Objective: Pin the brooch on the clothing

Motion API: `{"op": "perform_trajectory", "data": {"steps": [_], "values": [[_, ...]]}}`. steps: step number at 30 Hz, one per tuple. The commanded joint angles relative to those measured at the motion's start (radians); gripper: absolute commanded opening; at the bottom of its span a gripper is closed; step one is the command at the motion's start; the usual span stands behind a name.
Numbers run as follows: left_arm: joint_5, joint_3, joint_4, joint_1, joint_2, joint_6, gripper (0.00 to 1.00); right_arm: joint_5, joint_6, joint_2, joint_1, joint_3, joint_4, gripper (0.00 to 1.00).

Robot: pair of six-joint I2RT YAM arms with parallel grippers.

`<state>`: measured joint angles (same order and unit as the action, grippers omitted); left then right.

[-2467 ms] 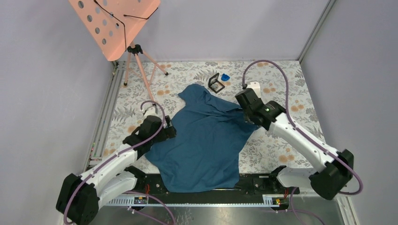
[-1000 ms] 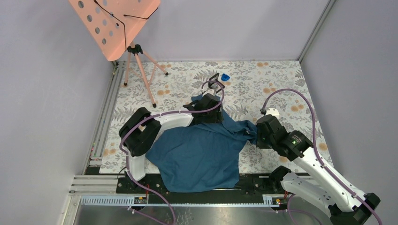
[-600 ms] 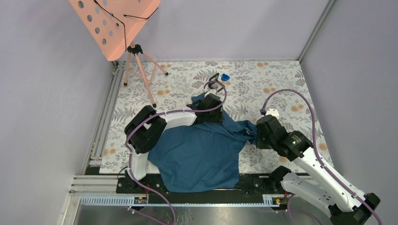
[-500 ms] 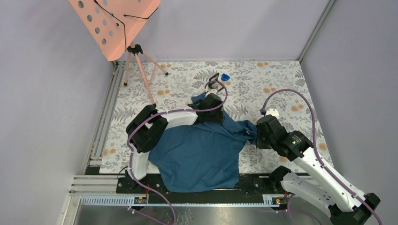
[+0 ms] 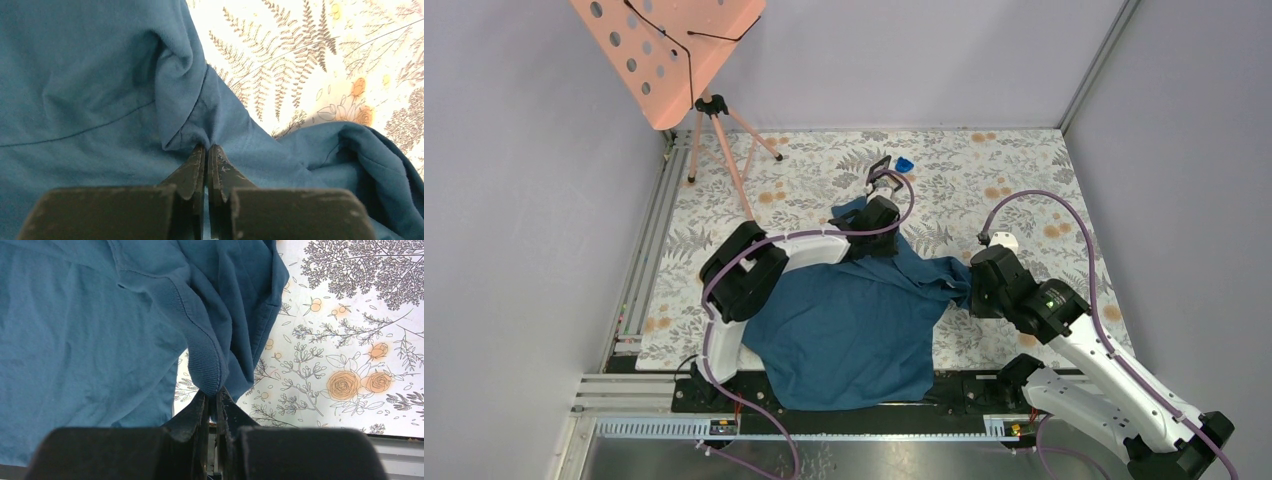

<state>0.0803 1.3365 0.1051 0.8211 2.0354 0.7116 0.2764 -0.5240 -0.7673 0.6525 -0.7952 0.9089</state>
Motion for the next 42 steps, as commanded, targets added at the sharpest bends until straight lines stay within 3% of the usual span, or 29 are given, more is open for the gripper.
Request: {"op": "perform_trajectory", "data": {"steps": [1, 12, 17, 21, 26, 32, 42], "values": [[0.067, -0.045, -0.12, -0.025, -0.155, -0.026, 0.0, 0.027, 0.027, -0.001, 0.001, -0.058, 0.009, 0.0], [0.327, -0.2, -0.146, -0.07, -0.747, -0.23, 0.0, 0.082, 0.201, -0.018, 0.0, -0.321, -0.001, 0.0], [0.324, -0.197, -0.148, -0.071, -1.016, -0.399, 0.0, 0.064, 0.328, 0.024, 0.001, -0.53, -0.022, 0.0], [0.242, -0.133, -0.114, -0.068, -1.209, -0.503, 0.0, -0.052, 0.408, 0.06, 0.001, -0.679, -0.084, 0.0], [0.099, 0.017, 0.021, -0.067, -1.328, -0.553, 0.0, -0.36, 0.49, 0.069, 0.0, -0.822, -0.158, 0.0], [0.009, 0.078, 0.022, -0.067, -1.44, -0.487, 0.0, -0.625, 0.507, 0.059, 0.0, -0.949, -0.199, 0.0], [-0.132, 0.225, 0.112, -0.07, -1.456, -0.358, 0.0, -0.787, 0.509, 0.04, 0.0, -1.105, -0.193, 0.0]]}}
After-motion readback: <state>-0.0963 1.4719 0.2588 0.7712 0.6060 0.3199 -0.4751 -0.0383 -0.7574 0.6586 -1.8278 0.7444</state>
